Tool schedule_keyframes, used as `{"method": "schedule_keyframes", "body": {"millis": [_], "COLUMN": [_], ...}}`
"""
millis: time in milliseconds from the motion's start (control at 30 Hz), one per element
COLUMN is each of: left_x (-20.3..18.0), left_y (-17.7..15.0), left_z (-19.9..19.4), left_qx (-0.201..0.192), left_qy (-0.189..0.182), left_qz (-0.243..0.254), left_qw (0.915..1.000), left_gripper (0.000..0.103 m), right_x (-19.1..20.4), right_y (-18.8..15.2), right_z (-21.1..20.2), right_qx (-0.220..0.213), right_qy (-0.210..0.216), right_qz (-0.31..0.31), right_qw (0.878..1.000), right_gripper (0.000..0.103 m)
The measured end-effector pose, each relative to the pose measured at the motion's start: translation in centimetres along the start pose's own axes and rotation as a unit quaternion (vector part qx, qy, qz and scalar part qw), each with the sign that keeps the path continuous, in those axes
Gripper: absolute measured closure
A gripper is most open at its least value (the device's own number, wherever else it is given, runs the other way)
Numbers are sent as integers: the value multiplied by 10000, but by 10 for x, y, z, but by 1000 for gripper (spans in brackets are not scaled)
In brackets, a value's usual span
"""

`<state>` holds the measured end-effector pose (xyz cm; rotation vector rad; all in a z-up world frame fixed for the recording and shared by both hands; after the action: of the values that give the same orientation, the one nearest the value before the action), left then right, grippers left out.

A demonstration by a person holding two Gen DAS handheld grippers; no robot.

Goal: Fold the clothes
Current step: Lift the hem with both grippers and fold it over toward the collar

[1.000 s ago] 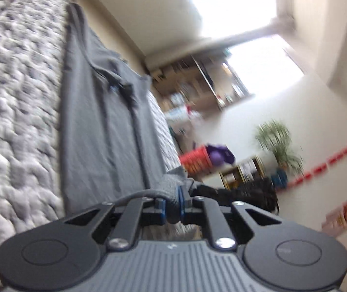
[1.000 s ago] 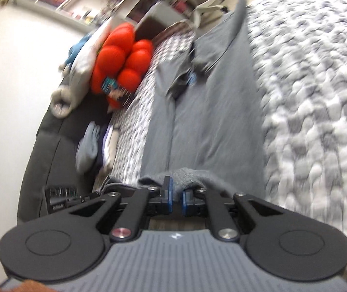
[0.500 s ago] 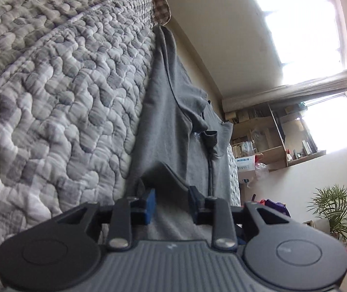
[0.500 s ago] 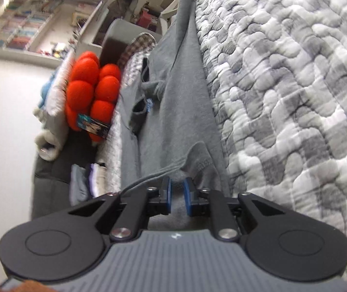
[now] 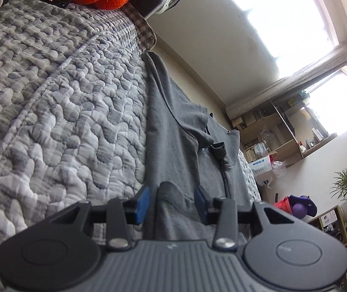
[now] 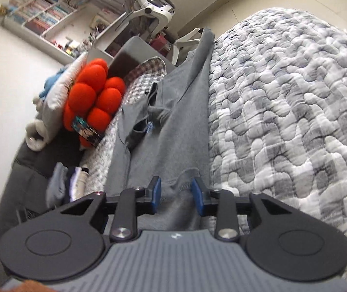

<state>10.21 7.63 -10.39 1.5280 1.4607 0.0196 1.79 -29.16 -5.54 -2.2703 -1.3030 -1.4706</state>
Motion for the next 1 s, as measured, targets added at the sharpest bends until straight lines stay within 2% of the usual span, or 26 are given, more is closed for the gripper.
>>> {"method": "schedule_keyframes", "body": {"millis": [100, 167, 433, 667, 867, 1000], "left_x": [-4, -8, -19, -26, -30, -31], "left_y": [-1, -2, -2, -1, -8, -11], "left_z": [4, 8, 15, 15, 24, 27], "left_qx": [16, 27, -54, -140, 114, 163], "left_qy": [-22, 18, 134, 84, 281, 325], "left_qz": [129, 255, 526, 747, 1028, 1120], "left_qw": [9999, 9997, 9985, 9971, 9942, 9930], "left_gripper": [63, 67, 77, 78, 78, 78], "right_x": [-3, -6, 3, 14, 20, 16], "right_y": [-2, -2, -7, -10, -8, -9], "right_z": [0, 1, 4, 6, 1, 6], "right_qx": [-57, -91, -211, -295, -370, -349], "right_qy": [-175, -266, -314, -285, -184, -385], "right_qz": [-76, -69, -329, -655, -800, -838], "right_qw": [9998, 9996, 9987, 9970, 9959, 9951], "right_gripper": [69, 69, 72, 72, 72, 72]}}
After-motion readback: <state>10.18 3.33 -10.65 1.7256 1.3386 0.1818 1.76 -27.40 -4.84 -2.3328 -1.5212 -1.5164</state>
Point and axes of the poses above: each gripper's, at about its wrist camera, not at the fingertips, and z roughly the way its jaws point, x to its left, y to its top, the point moved 5 cm from there along z, roughly the way its jaws point, and after that the axes turned 12 degrees about z, right-handed, at the moved point
